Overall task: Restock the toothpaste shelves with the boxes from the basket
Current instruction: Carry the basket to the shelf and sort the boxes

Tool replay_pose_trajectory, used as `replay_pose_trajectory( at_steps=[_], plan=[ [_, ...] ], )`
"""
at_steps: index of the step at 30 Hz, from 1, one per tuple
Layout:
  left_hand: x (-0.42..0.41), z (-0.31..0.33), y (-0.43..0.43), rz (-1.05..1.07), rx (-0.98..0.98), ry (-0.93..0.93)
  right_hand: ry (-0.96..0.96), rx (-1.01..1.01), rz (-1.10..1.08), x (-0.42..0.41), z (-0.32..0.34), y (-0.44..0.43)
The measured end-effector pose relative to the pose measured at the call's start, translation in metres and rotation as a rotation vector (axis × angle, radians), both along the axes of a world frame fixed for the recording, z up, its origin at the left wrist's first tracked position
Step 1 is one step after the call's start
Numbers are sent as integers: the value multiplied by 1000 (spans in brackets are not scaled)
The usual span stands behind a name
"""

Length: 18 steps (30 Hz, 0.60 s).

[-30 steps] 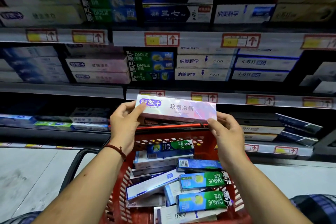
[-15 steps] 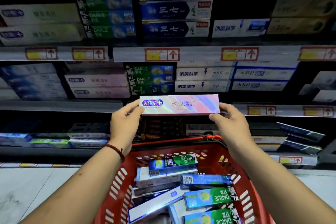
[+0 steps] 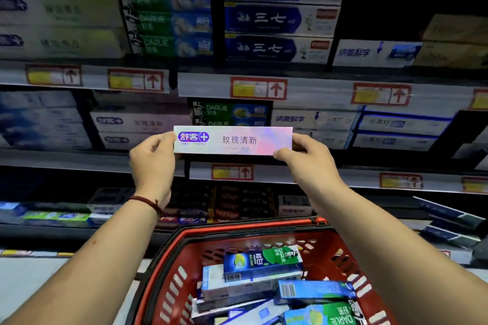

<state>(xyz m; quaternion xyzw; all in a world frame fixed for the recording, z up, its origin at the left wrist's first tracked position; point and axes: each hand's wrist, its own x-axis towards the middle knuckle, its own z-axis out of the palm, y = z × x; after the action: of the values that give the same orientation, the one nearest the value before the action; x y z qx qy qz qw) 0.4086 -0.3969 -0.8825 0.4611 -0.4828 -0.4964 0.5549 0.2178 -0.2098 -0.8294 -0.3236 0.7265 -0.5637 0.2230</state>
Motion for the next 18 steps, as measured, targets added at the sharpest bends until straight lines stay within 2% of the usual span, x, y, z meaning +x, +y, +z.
replay_pose_trajectory(
  at_steps=[5, 12, 18],
  plan=[
    [35, 7, -12, 170, -13, 82, 3, -1, 65, 32, 5, -36],
    [83, 13, -50, 341, -66, 97, 32, -35, 111, 77, 1, -92],
    [104, 15, -76, 321, -49, 175, 63, -67, 155, 97, 7, -128]
  ],
)
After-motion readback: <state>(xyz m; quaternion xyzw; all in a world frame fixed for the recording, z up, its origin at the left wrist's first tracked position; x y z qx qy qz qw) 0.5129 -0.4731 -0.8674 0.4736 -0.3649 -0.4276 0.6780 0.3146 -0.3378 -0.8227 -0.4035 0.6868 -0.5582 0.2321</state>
